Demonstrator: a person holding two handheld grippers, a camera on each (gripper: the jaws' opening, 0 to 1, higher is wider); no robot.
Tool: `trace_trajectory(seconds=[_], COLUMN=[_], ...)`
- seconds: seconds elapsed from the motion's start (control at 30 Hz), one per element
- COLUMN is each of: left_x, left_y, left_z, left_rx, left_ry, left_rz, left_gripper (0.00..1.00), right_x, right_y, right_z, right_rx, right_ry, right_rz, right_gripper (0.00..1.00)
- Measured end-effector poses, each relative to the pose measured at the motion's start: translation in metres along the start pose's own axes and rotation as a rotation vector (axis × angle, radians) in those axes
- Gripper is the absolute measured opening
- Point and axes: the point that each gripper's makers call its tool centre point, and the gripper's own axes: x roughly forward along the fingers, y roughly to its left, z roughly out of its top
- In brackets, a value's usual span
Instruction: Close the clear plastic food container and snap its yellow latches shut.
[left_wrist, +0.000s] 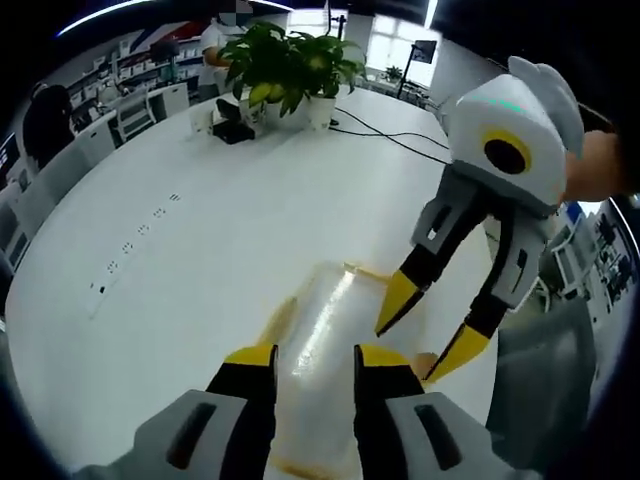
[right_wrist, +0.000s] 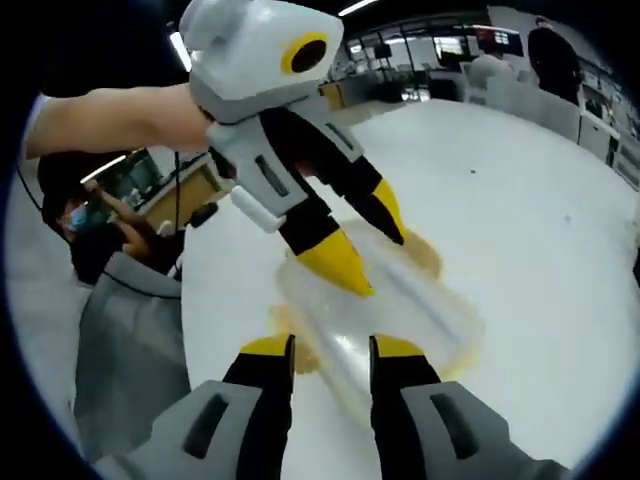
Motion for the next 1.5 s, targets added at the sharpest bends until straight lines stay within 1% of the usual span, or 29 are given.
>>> trace_trajectory(seconds=[0.27, 0.4, 0.5, 0.57, 0.63, 0.83, 0.97, 1.1, 1.2, 1.3, 1.37, 1.5], left_x=[0.003, 0.004, 0.005, 0.006, 0.008, 0.011, 0.013, 0.015, 0.017, 0.018, 0.019, 0.021], left_y=[0.003, 0.005, 0.006, 0.007, 0.007, 0.006, 0.007, 0.008, 0.006, 0.005, 0.005, 0.006], left_z=[-0.001, -0.003, -0.004, -0.004, -0.004, -0.005, -0.006, -0.006, -0.006, -0.005, -0.005, -0.006], left_rx=[0.02, 0.026, 0.034, 0.038, 0.044, 0.073, 0.092, 0.09, 0.112, 0.132, 0.143, 0.139], left_ry=[0.017, 0.027, 0.034, 0.039, 0.044, 0.069, 0.088, 0.108, 0.128, 0.138, 0.16, 0.192], left_rz=[0.006, 0.007, 0.005, 0.003, 0.0, -0.017, -0.03, -0.058, -0.091, -0.114, -0.135, -0.172], left_gripper=[0.26, 0.27, 0.27, 0.28, 0.28, 0.28, 0.29, 0.3, 0.3, 0.3, 0.3, 0.3], right_x=[0.002, 0.003, 0.005, 0.005, 0.006, 0.01, 0.012, 0.012, 0.013, 0.015, 0.016, 0.018], right_y=[0.003, 0.004, 0.007, 0.004, 0.005, 0.002, 0.002, 0.002, 0.001, 0.001, 0.001, 0.001], right_z=[-0.002, -0.003, -0.005, -0.006, -0.006, -0.005, -0.006, -0.007, -0.007, -0.007, -0.007, -0.008], right_rx=[-0.041, -0.085, -0.154, -0.194, -0.214, -0.302, -0.332, -0.369, -0.393, -0.407, -0.419, -0.473], right_ry=[0.004, 0.009, 0.016, 0.019, 0.017, 0.013, 0.01, 0.007, 0.007, 0.005, 0.007, 0.021], right_rz=[0.005, -0.01, -0.035, -0.058, -0.069, -0.138, -0.162, -0.192, -0.215, -0.232, -0.245, -0.272], right_gripper=[0.28, 0.29, 0.3, 0.29, 0.3, 0.29, 0.29, 0.29, 0.28, 0.29, 0.3, 0.31])
